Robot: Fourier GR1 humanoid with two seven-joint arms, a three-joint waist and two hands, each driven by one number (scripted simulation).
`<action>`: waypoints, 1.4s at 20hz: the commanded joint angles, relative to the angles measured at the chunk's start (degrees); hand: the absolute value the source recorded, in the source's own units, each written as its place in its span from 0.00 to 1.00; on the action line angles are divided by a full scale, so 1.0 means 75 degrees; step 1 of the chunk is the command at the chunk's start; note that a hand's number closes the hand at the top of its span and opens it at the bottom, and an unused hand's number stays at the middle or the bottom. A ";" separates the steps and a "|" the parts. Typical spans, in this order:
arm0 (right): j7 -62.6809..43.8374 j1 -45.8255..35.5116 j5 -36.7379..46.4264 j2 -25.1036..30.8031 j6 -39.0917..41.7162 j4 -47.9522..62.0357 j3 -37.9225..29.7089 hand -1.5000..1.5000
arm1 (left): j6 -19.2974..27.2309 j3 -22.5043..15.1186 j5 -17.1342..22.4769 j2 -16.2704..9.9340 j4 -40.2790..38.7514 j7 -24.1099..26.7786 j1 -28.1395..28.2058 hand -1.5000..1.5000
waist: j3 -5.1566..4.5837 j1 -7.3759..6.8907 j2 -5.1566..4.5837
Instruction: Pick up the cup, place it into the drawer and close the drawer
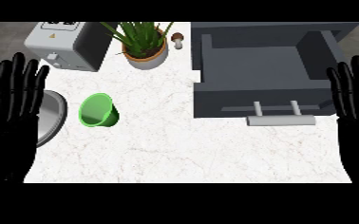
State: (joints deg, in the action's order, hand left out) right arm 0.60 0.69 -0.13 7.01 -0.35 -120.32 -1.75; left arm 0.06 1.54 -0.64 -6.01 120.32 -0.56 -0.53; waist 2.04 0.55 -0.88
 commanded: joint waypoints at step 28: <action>-0.0439 -0.1384 -0.0459 0.0195 0.1022 0.1380 0.0030 0.00 | -0.2595 0.1929 0.1869 -0.1234 -0.7750 0.2247 -0.1667 0.00 | -0.0280 0.0017 0.0090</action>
State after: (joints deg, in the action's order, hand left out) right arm -4.47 -10.42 -5.20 9.34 7.74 -109.34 -2.45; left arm -18.86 15.61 17.03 -14.97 73.38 10.27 -10.82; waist -0.03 0.28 -0.11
